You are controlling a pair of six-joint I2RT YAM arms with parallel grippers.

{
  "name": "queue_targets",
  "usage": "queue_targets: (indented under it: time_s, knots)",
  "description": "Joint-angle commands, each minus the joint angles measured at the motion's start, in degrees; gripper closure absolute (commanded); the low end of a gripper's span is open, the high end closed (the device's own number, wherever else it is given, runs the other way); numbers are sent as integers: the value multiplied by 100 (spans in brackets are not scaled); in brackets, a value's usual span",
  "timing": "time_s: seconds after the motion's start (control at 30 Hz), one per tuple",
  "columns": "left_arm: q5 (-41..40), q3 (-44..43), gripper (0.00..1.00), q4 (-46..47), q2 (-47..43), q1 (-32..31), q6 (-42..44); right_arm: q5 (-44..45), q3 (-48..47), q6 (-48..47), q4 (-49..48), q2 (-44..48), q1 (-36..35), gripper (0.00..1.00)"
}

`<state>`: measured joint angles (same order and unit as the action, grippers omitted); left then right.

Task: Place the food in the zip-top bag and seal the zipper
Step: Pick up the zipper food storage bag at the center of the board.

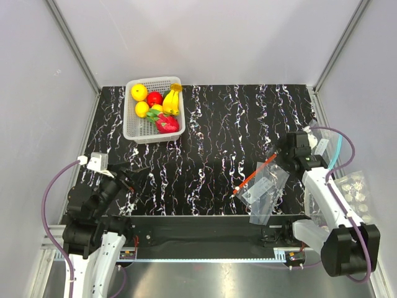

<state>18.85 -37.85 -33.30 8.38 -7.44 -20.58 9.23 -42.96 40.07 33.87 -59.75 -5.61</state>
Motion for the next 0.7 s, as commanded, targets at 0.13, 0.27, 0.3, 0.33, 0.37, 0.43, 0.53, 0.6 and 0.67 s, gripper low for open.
queue_targets:
  time_s: [0.13,0.27,0.3,0.33,0.37,0.43,0.53,0.6,0.67]
  knots:
    - [110,-4,1,236,85,-3,-16,-405,314,79,-899,-661,-748,4]
    - [93,-4,1,236,58,-12,-16,-300,411,185,-1014,-872,-942,4]
    - [101,-4,1,227,50,-3,-25,-239,455,194,-1031,-898,-968,6]
    - [110,-12,1,227,49,-3,-25,-186,481,185,-1023,-925,-1047,7]
    - [110,-4,1,236,41,-3,-25,-133,499,202,-1022,-986,-1083,8]
    - [110,-3,1,236,41,-12,-25,-71,560,229,-1066,-1082,-1162,9]
    - [119,5,1,236,41,-3,-25,52,517,246,-1067,-1407,-1250,10]
    - [119,5,1,236,23,-3,-16,192,429,264,-1031,-1697,-1346,10]
    - [119,5,1,236,14,-3,-25,280,341,238,-979,-1970,-1425,11]
